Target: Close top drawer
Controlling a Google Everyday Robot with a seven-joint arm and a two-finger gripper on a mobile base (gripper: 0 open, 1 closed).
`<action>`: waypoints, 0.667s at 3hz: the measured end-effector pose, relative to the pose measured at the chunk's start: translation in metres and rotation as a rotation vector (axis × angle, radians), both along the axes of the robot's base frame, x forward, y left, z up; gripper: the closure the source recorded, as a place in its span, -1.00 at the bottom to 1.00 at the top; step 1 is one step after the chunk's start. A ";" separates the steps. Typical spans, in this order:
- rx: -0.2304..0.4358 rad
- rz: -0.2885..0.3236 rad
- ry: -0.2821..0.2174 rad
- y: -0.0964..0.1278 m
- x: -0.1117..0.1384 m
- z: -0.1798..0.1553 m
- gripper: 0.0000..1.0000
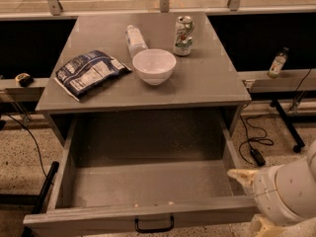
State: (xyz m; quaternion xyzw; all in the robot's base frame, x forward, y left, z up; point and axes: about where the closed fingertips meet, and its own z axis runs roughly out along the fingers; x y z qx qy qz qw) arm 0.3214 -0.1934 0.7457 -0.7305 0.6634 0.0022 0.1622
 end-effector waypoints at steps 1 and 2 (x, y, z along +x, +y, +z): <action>0.021 0.058 -0.013 0.010 -0.004 -0.010 -0.01; 0.025 0.079 -0.013 0.015 -0.006 -0.017 0.46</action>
Offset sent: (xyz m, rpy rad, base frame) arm -0.0083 0.0212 -0.0267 0.0319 -0.0121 0.1040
